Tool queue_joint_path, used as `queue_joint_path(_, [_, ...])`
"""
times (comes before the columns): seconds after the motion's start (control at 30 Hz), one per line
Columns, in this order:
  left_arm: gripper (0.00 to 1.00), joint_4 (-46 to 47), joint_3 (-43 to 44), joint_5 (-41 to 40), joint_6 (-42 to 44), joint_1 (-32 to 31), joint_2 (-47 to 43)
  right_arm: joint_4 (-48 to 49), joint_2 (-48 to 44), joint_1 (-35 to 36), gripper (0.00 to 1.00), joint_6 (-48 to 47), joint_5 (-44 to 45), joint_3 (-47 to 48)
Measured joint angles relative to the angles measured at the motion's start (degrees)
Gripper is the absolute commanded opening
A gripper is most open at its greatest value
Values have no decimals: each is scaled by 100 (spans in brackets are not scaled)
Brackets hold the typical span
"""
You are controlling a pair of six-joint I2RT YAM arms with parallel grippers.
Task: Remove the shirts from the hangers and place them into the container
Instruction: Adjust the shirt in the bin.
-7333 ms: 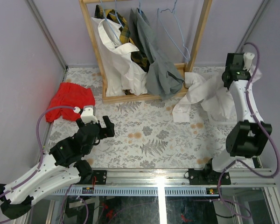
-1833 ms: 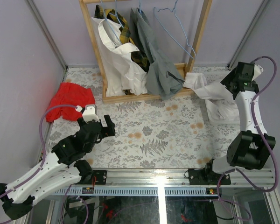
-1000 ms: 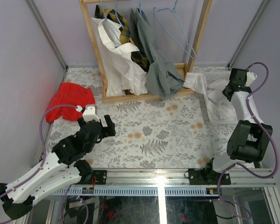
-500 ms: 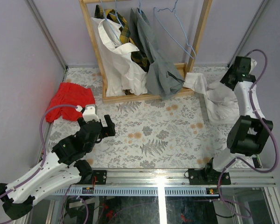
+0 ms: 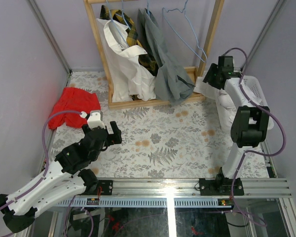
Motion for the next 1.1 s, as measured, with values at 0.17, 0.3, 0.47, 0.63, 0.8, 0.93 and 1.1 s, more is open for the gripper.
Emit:
queue_joint_path(0.17, [100,2,0,0,0,4,-4,254,295,358,61,328,66,-22])
queue_joint_path(0.3, [100,7,0,0,0,4,-4,739,361,560,65,551,310,-81])
queue_joint_path(0.47, [100,15,0,0,0,4,-2,1161,693,730,68,776,815,-83])
queue_joint_path(0.63, [100,24,0,0,0,7,-2,1547,988,809,71,1001,1362,-232])
queue_joint_path(0.8, [100,35,0,2,2,39,0,1912,1134,879,66,1121,1738,-258])
queue_joint_path(0.93, [100,35,0,2,2,72,2,1932,1436,944,45,1117,2096,61])
queue_joint_path(1.1, [100,37,0,4,11,74,2,1987,1458,981,8,1132,2393,11])
